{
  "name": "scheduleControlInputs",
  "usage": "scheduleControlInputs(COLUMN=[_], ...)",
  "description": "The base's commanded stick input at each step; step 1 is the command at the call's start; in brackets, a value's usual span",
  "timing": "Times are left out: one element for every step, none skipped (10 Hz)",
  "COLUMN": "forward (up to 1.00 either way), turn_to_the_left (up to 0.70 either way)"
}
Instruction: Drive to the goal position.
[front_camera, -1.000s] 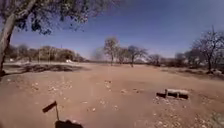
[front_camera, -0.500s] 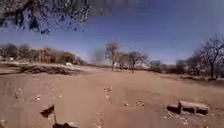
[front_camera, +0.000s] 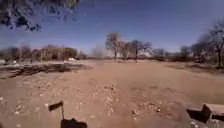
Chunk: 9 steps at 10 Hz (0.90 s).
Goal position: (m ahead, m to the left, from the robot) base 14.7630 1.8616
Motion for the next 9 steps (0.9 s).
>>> scheduleControlInputs(forward=[1.0, 1.0, 1.0, 1.0, 1.0, 1.0, 1.0, 1.0, 1.0], turn_to_the_left=[-0.19, -0.07, 0.0, 0.0, 0.0, -0.12, -0.24, -0.27, -0.27])
